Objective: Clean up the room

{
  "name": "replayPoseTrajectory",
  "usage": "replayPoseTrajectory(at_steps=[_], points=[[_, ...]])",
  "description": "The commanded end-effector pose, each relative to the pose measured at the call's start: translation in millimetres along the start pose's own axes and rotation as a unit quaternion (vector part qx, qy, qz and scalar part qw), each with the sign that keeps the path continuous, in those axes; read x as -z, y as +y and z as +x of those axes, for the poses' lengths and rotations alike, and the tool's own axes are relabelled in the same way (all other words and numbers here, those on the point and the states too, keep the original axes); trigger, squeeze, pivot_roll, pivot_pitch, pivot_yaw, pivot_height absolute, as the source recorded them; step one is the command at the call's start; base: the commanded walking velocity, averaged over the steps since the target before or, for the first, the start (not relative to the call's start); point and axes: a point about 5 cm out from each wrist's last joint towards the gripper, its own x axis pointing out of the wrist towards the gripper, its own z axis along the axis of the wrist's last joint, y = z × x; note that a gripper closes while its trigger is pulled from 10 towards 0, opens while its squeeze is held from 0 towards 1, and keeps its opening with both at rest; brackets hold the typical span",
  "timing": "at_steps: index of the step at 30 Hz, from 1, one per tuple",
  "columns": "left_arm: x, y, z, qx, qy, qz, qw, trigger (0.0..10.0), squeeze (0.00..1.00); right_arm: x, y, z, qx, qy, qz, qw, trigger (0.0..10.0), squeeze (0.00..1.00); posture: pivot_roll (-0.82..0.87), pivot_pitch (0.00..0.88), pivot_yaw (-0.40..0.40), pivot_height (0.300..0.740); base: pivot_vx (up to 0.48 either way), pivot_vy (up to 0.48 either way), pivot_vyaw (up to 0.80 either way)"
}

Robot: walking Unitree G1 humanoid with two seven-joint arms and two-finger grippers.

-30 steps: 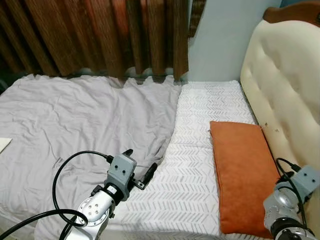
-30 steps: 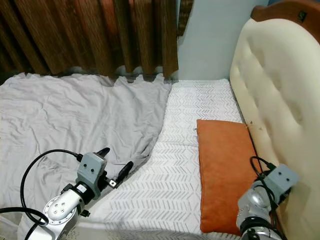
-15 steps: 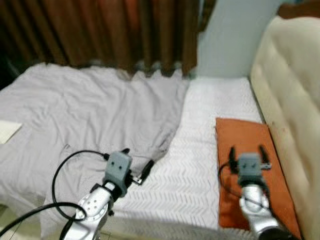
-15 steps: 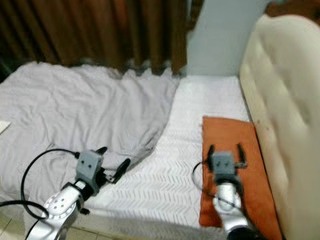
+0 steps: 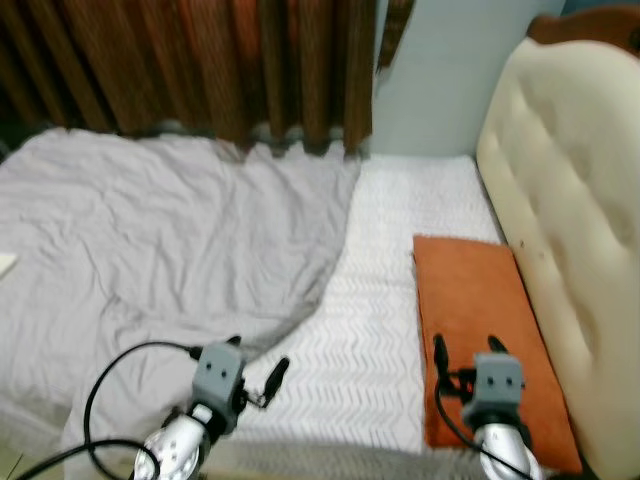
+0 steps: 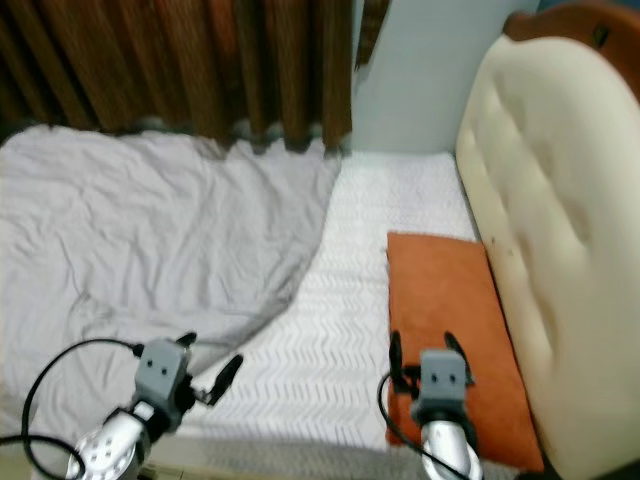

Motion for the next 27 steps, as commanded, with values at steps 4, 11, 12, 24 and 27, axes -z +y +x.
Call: replayPoseTrajectory(at_steps=[4,11,12,24,27], points=[[-15,4.1,-6.5,-0.031,-0.049,-0.010,0.998,10.0,0.00,-41,-16.6,-22.1,-0.041,-0.076,-0.009,0.996,10.0,0.00,-0.05,0.009,0.010,0.740,0.000,0.000,0.00],[-13,5.3,0.9,-0.039,-0.056,-0.023,0.997,10.0,0.00,-38,-15.3,-32.4,-0.055,-0.053,-0.017,0.997,10.0,0.00,-0.08,0.000,0.024,0.740,0.000,0.000,0.00],[-16,6.7,9.5,-0.044,-0.062,-0.033,0.997,10.0,0.00,-37,-12.2,-24.6,-0.058,-0.048,-0.024,0.997,10.0,0.00,-0.08,0.000,0.031,0.740,0.000,-0.469,0.00],[-14,3.5,19.7,-0.031,-0.059,-0.029,0.997,10.0,0.00,-41,-9.5,-10.3,-0.063,-0.043,-0.023,0.997,10.0,0.00,-0.10,0.000,0.041,0.740,0.000,-0.471,0.00],[-14,4.9,23.6,-0.032,-0.055,-0.028,0.998,10.0,0.00,-41,-8.5,-9.5,-0.066,-0.040,-0.023,0.997,10.0,0.00,-0.10,0.000,0.041,0.740,0.000,-0.303,0.00]])
